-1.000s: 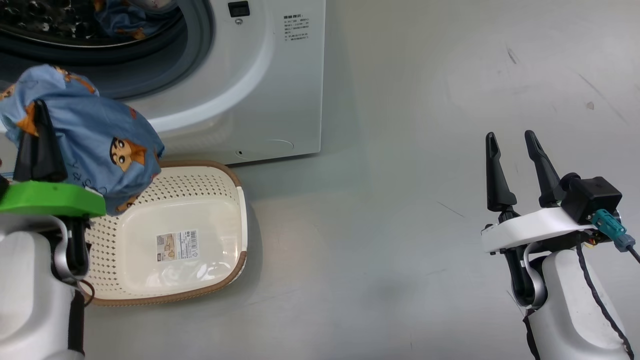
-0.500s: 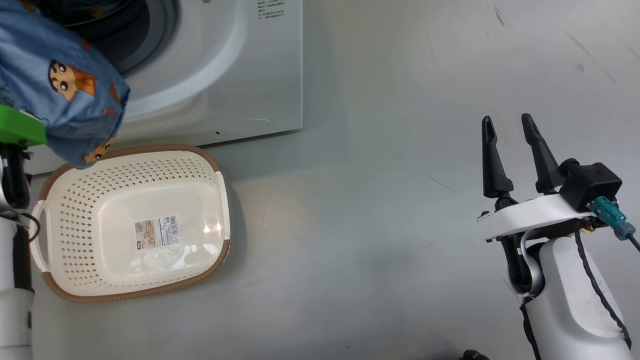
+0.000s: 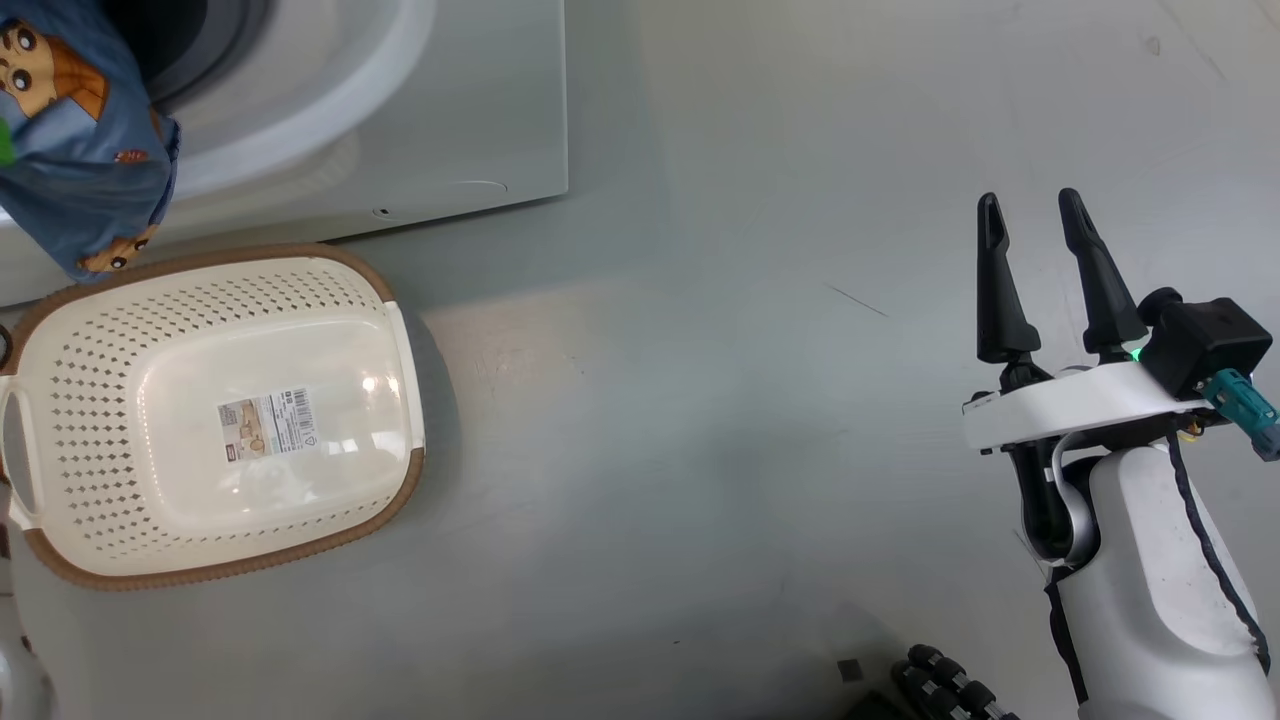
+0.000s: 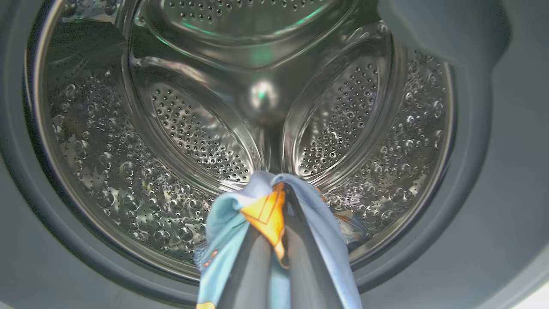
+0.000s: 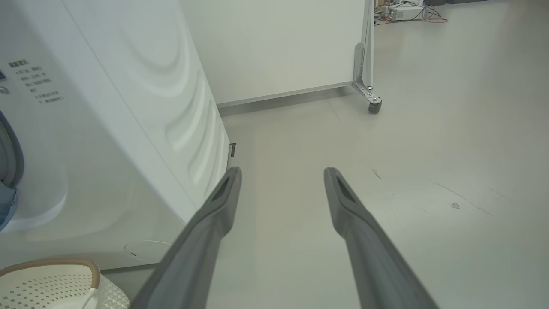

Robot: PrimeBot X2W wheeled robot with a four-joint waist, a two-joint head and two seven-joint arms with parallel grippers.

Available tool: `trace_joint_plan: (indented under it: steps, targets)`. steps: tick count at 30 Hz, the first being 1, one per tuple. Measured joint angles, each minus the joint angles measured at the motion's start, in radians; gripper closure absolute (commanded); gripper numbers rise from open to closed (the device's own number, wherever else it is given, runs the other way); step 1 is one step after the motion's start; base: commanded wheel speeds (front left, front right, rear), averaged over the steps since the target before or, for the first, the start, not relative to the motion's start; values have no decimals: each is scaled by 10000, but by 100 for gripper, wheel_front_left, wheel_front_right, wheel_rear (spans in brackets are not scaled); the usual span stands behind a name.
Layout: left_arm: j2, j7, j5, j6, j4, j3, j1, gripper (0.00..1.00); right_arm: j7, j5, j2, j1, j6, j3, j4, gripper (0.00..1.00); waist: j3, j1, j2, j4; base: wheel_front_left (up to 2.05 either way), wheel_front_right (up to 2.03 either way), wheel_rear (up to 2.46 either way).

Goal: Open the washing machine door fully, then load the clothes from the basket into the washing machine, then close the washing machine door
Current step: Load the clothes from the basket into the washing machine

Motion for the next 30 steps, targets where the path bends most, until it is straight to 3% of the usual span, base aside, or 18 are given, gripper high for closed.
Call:
trace_joint_plan:
  steps: [15,30]
  targets:
    - [573,679,4,-58,458,-420,-2016,100,-2,267,0,-317,-171,192,-307,0,1530,1,0,23,0,0,0]
    - [571,1225,2,-59,1434,-917,-3600,100,-2,428,0,-474,-332,261,-403,0,2701,1,0,-40,0,0,0]
